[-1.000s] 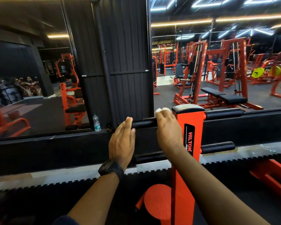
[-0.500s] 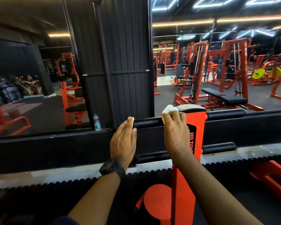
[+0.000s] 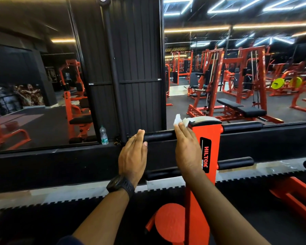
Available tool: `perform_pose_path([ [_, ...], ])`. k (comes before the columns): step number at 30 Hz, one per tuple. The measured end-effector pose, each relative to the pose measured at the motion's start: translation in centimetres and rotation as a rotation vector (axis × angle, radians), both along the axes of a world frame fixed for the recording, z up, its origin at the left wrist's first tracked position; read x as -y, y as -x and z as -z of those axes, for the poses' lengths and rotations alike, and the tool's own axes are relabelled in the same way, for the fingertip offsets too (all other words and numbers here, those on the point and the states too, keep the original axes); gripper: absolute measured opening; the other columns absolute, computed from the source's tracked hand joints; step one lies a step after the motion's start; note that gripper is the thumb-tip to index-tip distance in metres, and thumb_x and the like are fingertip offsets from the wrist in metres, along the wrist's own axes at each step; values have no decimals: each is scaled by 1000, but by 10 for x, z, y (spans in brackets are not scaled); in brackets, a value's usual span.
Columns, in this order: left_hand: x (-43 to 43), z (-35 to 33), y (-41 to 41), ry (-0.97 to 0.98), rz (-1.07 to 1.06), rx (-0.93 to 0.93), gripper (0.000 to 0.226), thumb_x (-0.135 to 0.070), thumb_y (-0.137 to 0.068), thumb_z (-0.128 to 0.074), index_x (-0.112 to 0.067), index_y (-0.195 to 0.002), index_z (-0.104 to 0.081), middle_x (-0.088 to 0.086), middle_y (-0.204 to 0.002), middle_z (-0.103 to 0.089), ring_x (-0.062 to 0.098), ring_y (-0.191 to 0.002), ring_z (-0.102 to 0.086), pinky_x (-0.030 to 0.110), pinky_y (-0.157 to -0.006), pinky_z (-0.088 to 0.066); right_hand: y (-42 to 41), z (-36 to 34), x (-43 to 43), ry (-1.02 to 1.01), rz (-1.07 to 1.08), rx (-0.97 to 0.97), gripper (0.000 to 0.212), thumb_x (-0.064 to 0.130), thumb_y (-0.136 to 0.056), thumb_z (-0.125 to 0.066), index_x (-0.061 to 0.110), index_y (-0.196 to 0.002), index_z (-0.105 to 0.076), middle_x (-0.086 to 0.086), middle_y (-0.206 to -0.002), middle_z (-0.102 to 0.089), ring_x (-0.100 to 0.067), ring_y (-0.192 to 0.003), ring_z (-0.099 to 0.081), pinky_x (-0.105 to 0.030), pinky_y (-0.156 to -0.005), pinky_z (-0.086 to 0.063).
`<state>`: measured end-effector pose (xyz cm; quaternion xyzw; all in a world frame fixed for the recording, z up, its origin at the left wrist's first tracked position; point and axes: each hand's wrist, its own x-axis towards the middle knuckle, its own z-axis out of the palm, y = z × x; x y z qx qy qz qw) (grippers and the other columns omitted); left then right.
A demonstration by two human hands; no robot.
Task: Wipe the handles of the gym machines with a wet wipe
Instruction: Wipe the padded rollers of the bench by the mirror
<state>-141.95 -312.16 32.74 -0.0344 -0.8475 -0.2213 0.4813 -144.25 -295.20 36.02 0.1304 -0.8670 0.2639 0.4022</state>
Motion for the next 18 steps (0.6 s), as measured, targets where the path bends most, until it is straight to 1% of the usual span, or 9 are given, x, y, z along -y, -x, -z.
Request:
perform_pose_path([
  [2,-2,0,1,-15,1,5,46,-26,-101,-46,-13,-145,-50,8,-137,-61,24,-125,-59,44,-95,-56,-7,4,8,-78,-74,-50,67,-18,-75,-69,0,-138,-53,-18,-138,-57,-37,-125,-55,-34,-104,-42],
  [4,-3,1,2,-25,3,10,46,-25,-101,-48,-13,-145,-50,8,-137,-61,24,-126,-59,46,-94,-56,-5,4,11,-137,-150,-153,55,-10,-77,-72,-1,-130,-59,-15,-123,-65,-35,-110,-60,-38,-91,-53],
  [7,-2,1,1,-21,-2,19,46,-27,-101,-47,-14,-145,-49,7,-138,-60,23,-127,-58,45,-95,-56,9,-6,11,51,-91,-111,40,-6,-81,-70,2,-119,-67,-13,-107,-69,-35,-98,-60,-41,-82,-54],
  [8,-1,0,1,-17,-4,21,46,-28,-101,-46,-14,-145,-50,7,-138,-60,23,-127,-58,46,-95,-56,8,-8,16,85,-70,-88,40,-7,-79,-71,3,-118,-68,-12,-106,-69,-35,-98,-60,-40,-81,-54],
  [9,0,0,1,-15,-3,22,47,-29,-101,-45,-14,-145,-50,7,-138,-61,23,-126,-59,46,-94,-56,4,-8,24,51,-94,-93,43,-7,-77,-73,4,-119,-68,-11,-106,-69,-34,-98,-60,-39,-80,-53],
  [12,-1,0,1,-28,14,22,48,-34,-101,-43,-13,-143,-52,7,-134,-63,23,-122,-61,45,-93,-57,-10,-3,48,-195,-328,-208,45,5,-77,-79,7,-121,-67,-8,-112,-67,-28,-102,-60,-35,-80,-54],
  [13,-2,0,1,-35,19,23,48,-34,-101,-42,-13,-143,-52,7,-134,-63,23,-121,-61,45,-92,-57,-7,-5,47,-214,-362,-236,42,8,-80,-77,8,-120,-67,-6,-114,-67,-26,-104,-59,-34,-82,-55],
  [16,0,0,0,-28,-2,45,47,-32,-102,-43,-17,-146,-49,6,-139,-60,23,-127,-58,47,-95,-55,4,-10,39,-22,-249,-111,31,5,-84,-70,9,-115,-68,-5,-117,-67,-27,-113,-56,-33,-96,-49],
  [18,2,-1,0,-10,-10,58,48,-33,-101,-43,-17,-146,-50,6,-139,-60,23,-128,-57,47,-96,-55,-2,-13,47,-37,-196,-60,32,2,-84,-70,8,-114,-68,-6,-117,-66,-27,-114,-55,-30,-97,-45],
])
